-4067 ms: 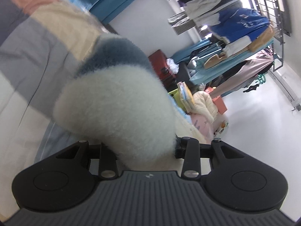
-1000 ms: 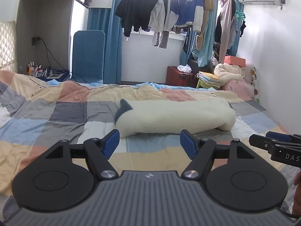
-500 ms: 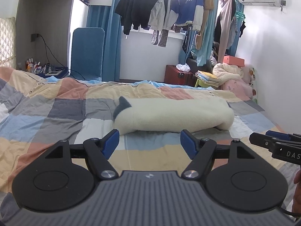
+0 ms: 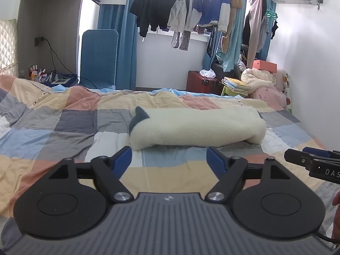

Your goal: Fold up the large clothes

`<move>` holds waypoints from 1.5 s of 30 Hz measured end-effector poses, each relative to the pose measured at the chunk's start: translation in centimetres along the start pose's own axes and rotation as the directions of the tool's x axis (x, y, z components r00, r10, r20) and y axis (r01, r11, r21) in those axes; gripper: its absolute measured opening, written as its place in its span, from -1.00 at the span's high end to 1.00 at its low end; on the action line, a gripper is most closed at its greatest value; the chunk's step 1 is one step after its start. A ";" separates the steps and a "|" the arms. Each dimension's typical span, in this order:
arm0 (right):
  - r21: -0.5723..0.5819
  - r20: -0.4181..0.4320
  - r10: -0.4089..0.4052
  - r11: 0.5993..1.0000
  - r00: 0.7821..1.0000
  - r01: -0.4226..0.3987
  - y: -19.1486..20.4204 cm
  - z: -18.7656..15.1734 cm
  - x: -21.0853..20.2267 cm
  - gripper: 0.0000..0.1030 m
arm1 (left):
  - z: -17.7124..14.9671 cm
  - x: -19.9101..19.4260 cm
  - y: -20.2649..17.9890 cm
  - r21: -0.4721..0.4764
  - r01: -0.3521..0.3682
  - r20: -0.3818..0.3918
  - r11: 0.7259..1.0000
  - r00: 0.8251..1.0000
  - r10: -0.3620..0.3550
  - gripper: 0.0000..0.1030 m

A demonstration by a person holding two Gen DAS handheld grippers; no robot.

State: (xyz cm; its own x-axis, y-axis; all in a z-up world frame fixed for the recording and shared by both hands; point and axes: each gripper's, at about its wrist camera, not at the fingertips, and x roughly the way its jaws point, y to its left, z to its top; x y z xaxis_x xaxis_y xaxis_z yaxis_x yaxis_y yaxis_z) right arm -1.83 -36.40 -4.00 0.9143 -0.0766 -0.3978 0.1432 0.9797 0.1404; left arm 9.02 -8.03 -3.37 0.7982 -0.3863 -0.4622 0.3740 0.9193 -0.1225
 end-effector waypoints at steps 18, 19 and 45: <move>0.001 -0.015 -0.002 1.000 1.000 0.002 -0.3 0.1 0.2 -0.99 | -0.2 -0.3 -0.3 0.009 -0.025 0.004 1.000 1.000 0.025 -0.96; 0.003 -0.012 -0.005 1.000 1.000 0.005 -0.3 0.0 0.2 -1.00 | -0.2 -0.3 -0.4 0.012 -0.026 0.004 1.000 1.000 0.026 -0.96; 0.013 0.001 -0.051 0.999 0.999 0.051 -0.8 0.2 -0.2 -1.00 | -0.1 -1.0 -0.6 0.037 -0.052 0.015 0.998 0.999 0.051 -0.98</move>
State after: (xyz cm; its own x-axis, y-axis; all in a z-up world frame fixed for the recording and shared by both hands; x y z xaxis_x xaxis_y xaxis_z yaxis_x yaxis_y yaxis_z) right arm -2.10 -37.18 -3.87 0.9060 -0.1267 -0.4039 0.1948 0.9719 0.1320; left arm 7.99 -8.16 -2.91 0.8233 -0.3396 -0.4547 0.3491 0.9348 -0.0660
